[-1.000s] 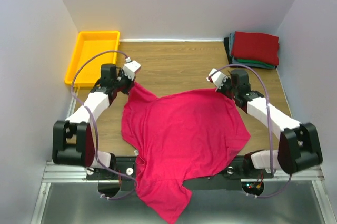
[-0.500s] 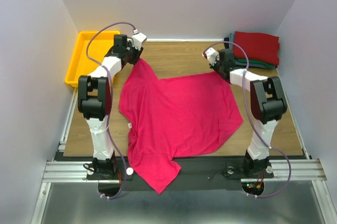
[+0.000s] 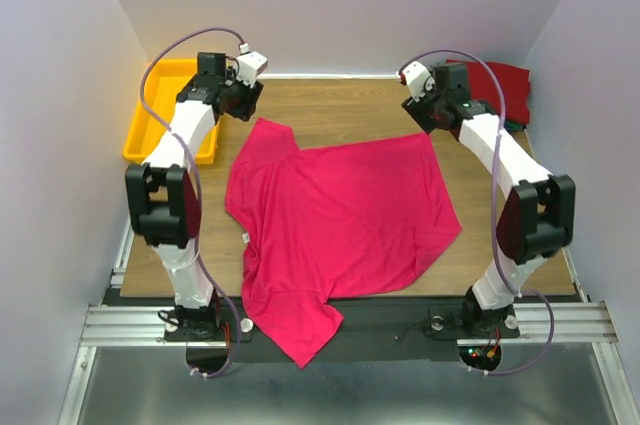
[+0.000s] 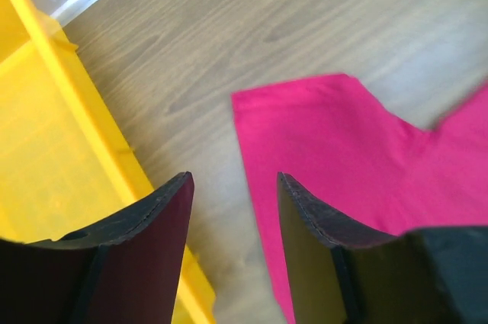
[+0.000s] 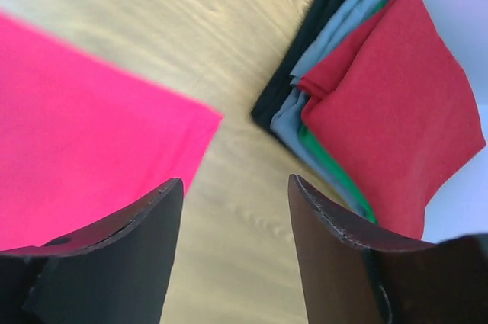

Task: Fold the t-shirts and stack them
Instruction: Flatten the tshirt out

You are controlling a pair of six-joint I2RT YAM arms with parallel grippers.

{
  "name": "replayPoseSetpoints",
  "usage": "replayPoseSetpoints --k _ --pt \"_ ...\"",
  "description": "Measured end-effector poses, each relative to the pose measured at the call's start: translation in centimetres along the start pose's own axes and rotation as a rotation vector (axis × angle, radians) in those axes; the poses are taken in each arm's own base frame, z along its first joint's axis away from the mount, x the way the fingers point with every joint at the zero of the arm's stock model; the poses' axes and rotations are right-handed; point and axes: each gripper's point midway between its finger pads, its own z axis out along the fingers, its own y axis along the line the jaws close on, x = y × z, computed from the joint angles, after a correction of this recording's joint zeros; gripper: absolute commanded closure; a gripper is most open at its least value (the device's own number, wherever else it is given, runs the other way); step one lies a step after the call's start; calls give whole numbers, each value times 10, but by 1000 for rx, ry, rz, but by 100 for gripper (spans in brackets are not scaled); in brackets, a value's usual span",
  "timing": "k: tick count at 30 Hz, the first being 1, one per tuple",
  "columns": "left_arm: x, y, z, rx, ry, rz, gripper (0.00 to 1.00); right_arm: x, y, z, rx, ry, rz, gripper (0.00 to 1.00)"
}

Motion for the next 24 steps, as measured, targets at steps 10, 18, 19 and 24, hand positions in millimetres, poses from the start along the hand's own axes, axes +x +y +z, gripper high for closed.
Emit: replayPoseSetpoints --k 10,18,19,24 --pt "84 -70 -57 160 175 -82 52 58 81 -27 -333 168 47 54" --pt "183 -90 -44 159 475 -165 54 128 137 -2 -487 404 60 59" --pt "188 -88 -42 144 492 -165 54 130 139 2 -487 413 63 59" --pt "192 -62 -20 52 559 -148 56 136 128 9 -440 454 79 59"
